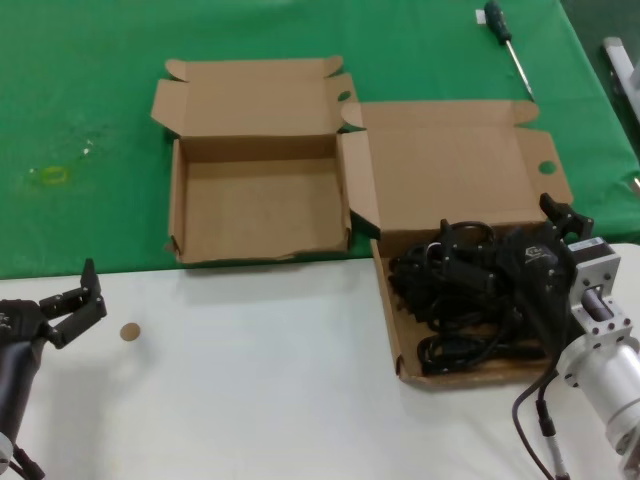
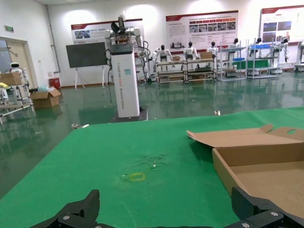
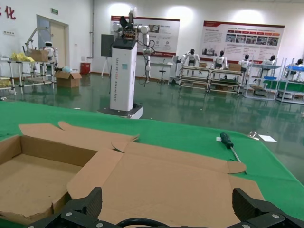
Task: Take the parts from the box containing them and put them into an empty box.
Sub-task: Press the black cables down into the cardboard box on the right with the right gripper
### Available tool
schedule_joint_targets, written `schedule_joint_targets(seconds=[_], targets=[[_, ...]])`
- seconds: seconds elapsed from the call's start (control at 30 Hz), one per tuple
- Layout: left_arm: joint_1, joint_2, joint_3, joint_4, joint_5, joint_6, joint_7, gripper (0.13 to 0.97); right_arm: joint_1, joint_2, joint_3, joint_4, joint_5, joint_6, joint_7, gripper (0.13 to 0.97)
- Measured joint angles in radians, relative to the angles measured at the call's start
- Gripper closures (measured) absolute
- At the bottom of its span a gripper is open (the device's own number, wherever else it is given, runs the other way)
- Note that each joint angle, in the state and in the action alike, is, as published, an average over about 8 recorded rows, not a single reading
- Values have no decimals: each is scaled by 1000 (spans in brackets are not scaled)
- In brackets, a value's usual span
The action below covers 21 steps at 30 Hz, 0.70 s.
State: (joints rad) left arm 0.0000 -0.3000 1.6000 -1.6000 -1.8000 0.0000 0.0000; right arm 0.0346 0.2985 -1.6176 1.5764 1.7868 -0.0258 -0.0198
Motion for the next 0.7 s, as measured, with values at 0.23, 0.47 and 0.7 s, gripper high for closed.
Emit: schedule_joint_targets(seconds=[0.23,0.47,0.7], targets=[[0,0,0,0,0,0,0,132,0,0,0,0,0,0,0,129],[0,0,0,0,0,0,0,132,0,0,0,0,0,0,0,129],[0,0,0,0,0,0,0,132,0,0,0,0,0,0,0,129]])
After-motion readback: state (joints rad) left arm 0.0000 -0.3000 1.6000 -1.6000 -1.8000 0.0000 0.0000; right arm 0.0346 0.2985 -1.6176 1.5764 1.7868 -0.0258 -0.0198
